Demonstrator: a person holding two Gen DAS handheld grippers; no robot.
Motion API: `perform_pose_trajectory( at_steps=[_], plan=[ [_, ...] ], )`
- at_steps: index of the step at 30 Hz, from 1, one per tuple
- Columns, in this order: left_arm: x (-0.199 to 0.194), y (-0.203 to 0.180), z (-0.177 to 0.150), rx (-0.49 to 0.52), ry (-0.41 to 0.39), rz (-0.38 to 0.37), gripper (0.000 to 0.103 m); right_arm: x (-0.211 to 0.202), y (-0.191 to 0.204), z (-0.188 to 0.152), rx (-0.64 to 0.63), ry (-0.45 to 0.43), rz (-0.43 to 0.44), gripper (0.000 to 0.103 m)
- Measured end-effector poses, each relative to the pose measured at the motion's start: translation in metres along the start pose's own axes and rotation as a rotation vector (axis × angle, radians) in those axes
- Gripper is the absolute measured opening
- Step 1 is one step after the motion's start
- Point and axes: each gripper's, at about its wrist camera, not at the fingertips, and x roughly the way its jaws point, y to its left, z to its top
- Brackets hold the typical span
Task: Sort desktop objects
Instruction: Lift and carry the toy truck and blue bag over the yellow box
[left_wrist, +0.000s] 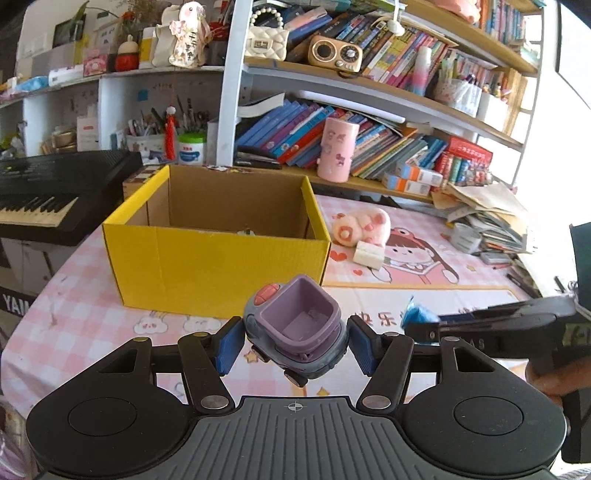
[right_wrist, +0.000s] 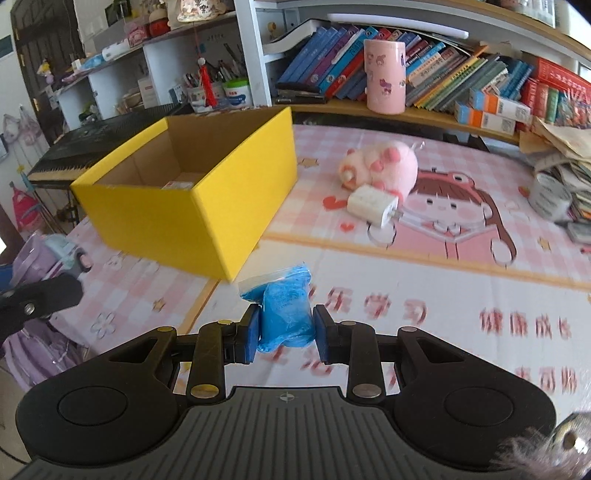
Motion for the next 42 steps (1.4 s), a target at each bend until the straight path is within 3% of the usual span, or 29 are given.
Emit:
perform_pose_trajectory(
  at_steps=[11, 24, 42],
  plan=[
    [-0.037, 0.029, -0.030, 0.031, 0.022, -0.061, 0.062, -0.020, 0.065, -0.051, 0.039, 0.035, -0.027, 0.028],
    [-0.066, 0.055, -0.047, -0.002, 0.010, -0.045, 0.062, -0.028, 0.113, -0.062, -0.040, 0.048, 0.010, 0.027],
    [-0.069, 0.064, -0.047, 0.019, 0.008, -0.060, 0.062, -0.029, 0.135, -0.064, -0.072, 0.036, 0.023, 0.027]
  ],
)
